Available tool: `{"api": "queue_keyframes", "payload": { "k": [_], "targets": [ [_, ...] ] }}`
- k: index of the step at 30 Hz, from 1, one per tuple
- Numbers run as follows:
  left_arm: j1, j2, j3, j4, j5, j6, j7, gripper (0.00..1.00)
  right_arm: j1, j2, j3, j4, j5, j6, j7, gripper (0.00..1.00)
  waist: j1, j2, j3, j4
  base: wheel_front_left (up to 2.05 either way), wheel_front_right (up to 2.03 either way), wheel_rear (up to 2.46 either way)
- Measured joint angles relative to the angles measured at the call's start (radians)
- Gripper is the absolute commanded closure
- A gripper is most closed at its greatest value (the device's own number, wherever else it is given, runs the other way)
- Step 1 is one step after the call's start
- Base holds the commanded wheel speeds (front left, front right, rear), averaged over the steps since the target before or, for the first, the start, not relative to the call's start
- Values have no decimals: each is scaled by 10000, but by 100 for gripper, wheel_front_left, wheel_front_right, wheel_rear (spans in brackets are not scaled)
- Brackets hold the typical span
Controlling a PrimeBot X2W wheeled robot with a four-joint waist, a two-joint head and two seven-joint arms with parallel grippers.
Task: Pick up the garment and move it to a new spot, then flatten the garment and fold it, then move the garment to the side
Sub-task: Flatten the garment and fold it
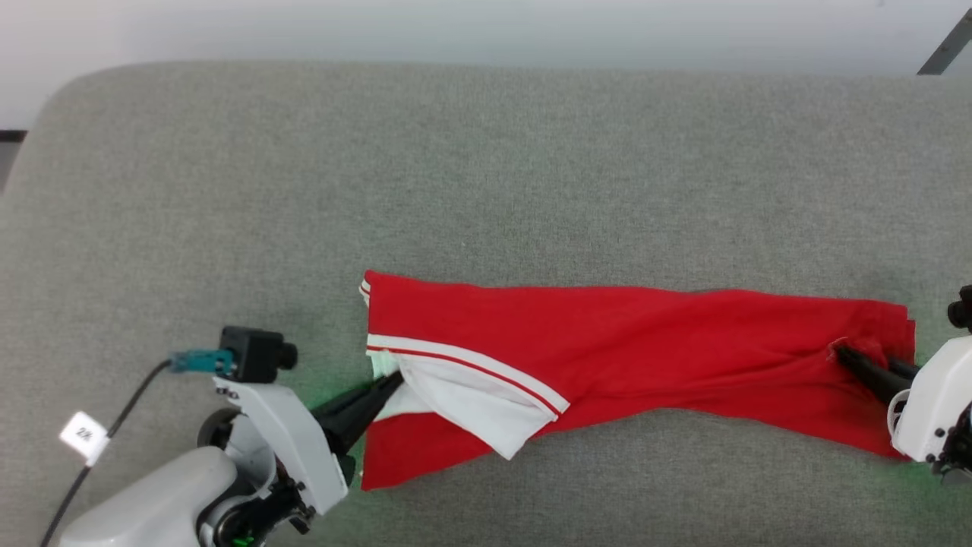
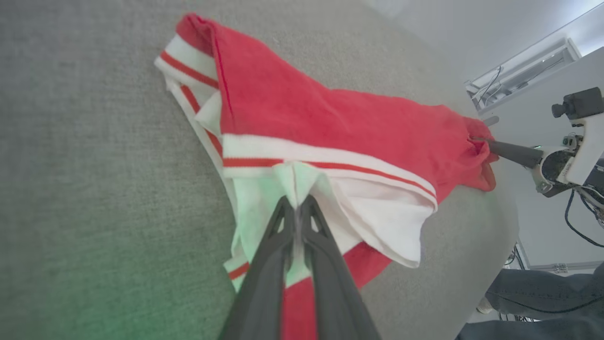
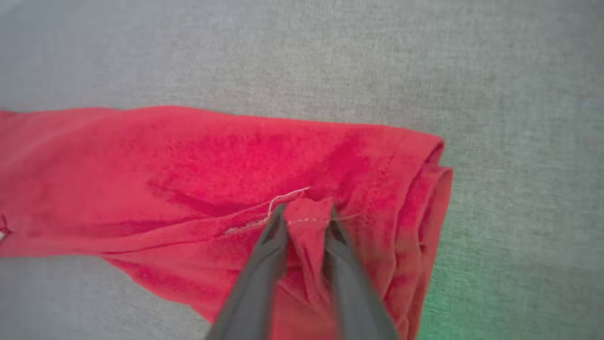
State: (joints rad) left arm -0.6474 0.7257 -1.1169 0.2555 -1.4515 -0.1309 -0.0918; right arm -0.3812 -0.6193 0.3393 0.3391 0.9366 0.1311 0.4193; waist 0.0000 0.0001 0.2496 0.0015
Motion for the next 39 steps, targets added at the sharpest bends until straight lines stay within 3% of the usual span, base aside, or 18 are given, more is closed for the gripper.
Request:
{"api": "queue_keyframes", "payload": {
  "k": [7, 10, 13, 20, 28, 33, 39],
  "targets": [
    [196, 65, 255, -88, 98, 0, -1149, 0, 373, -514, -328, -531, 679, 0, -73, 0, 0, 0, -395, 125, 0, 0, 0],
    [557, -140, 671, 169, 775, 119, -1641, 0, 823, -880, -794, -625, 1011, 0, -115, 0, 0, 0, -579, 386, 0, 0, 0],
    [1189, -721, 1421, 236, 1166, 349, -1684, 0, 1267, -1124, -1214, -500, 1170, 0, -144, 0, 0, 0, -683, 633, 0, 0, 0],
    [3185, -2094, 4197, 161, 3149, 430, -1697, 0, 2250, -1360, -2201, -40, 1429, 0, 159, 0, 0, 0, -812, 1244, 0, 0, 0],
    [3938, -2938, 6439, -176, 6497, 696, -1697, 0, 2497, -1315, -2629, 339, 1547, 0, 1400, 0, 0, 0, -867, 1710, 0, 0, 0],
    [4372, -3446, 7428, -583, 8475, 784, -1699, 0, 2125, -1020, -2606, 481, 1231, 0, 2171, 0, 0, 0, -889, 1724, 0, 0, 0],
    [4698, -4063, 8169, -617, 9906, 698, -1699, 0, 1408, -479, -2880, 1083, 520, 0, 2706, 0, -1, 0, -783, 1704, 0, 0, 0]
  ]
}}
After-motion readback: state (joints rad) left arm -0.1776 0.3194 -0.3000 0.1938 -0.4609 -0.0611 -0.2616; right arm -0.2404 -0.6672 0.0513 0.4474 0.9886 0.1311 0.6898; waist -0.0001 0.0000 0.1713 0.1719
